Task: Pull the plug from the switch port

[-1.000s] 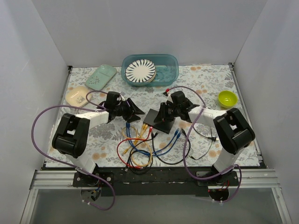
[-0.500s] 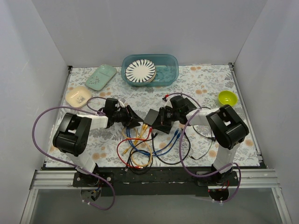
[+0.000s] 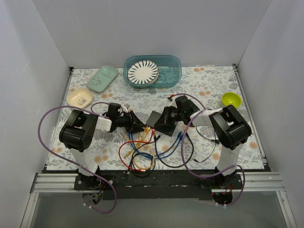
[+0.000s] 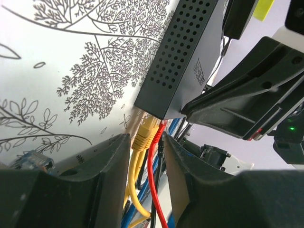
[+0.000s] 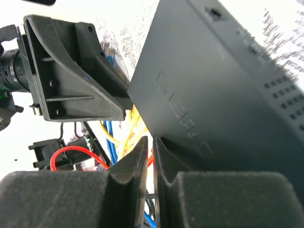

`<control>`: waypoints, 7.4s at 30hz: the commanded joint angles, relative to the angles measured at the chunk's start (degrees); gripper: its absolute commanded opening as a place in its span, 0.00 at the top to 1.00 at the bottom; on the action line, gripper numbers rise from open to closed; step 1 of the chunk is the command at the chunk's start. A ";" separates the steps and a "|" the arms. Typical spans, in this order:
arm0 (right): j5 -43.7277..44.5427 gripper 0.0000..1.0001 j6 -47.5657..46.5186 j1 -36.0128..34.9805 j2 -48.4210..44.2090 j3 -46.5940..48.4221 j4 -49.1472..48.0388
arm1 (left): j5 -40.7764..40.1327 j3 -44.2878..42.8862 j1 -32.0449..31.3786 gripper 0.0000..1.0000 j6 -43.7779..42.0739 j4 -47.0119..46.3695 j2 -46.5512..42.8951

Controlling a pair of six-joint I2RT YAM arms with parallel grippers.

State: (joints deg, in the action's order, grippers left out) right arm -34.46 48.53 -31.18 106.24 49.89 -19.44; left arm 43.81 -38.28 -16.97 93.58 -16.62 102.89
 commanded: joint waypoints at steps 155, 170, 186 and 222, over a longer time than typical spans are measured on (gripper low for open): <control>19.78 0.91 -16.45 -4.77 2.94 11.11 23.68 | -13.30 4.53 -6.94 1.00 -0.24 8.87 -9.02; 21.36 0.79 -16.72 -3.54 -8.33 7.94 14.78 | -24.94 -0.04 2.21 0.70 1.87 17.72 -20.10; 12.84 0.92 -7.22 5.69 2.57 8.12 11.62 | -3.90 -4.17 -6.75 0.65 6.88 -5.00 -4.46; 12.13 0.92 -8.28 5.60 3.01 6.01 11.44 | -13.32 -7.25 -10.89 0.75 3.27 -0.16 5.39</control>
State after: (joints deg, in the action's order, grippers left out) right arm -23.44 41.82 -25.30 107.02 57.32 -10.52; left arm 32.08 -46.57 -26.87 98.45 -17.63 107.55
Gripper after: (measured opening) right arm 0.078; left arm 0.270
